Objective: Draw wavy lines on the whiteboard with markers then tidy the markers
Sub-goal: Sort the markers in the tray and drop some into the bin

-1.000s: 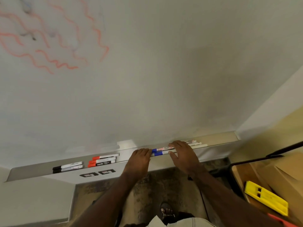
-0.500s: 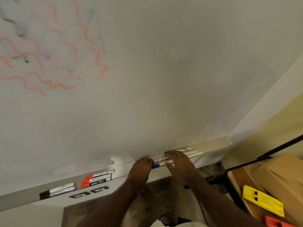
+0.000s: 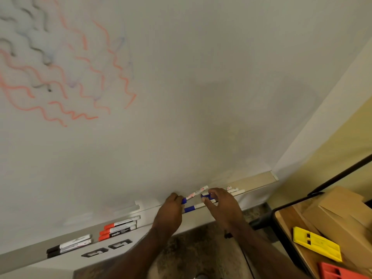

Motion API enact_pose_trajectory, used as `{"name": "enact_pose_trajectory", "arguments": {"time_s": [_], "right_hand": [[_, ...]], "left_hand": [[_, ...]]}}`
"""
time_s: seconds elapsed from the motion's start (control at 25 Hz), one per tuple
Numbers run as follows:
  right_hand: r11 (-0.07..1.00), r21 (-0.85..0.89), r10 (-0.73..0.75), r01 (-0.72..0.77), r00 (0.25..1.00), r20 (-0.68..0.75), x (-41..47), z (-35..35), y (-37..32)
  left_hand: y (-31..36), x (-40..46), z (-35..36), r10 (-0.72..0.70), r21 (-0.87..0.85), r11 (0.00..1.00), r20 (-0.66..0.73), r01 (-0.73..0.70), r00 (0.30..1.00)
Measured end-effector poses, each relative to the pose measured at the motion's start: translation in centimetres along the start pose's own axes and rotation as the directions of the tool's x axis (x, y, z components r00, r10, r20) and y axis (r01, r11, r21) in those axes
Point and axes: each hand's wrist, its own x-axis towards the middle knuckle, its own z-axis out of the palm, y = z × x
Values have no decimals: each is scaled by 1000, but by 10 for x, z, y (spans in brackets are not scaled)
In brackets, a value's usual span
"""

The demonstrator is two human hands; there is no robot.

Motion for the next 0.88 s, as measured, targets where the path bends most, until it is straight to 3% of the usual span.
{"name": "enact_pose_trajectory", "arguments": {"time_s": [0.08,0.16,0.32,0.48,0.76,0.88], "right_hand": [[970,181,148,-161,986,83,-5,-8,-19],[853,433,234,-291,955,180,-6,-17,-40],[588,718,228,-374,928,296,-8,-41,-75],[484,819,71,-307,947,313,-10,-63,-106],[455,869,-183,-195,934,306,-13,-113,-154],[374,908,-198,-190,940,278,-6,-147,-171]], "left_hand": [[8,-2,-13,30,-53,998,-63,-33,998],[20,-7,-31,84,-92,991,-140,-97,987],[38,-17,-65,223,-79,962,-328,-261,918],[42,-28,-96,258,-161,926,-392,-342,883],[47,-46,-170,344,-185,878,-398,-442,851],[43,-56,-209,314,-246,854,-461,-459,830]]}}
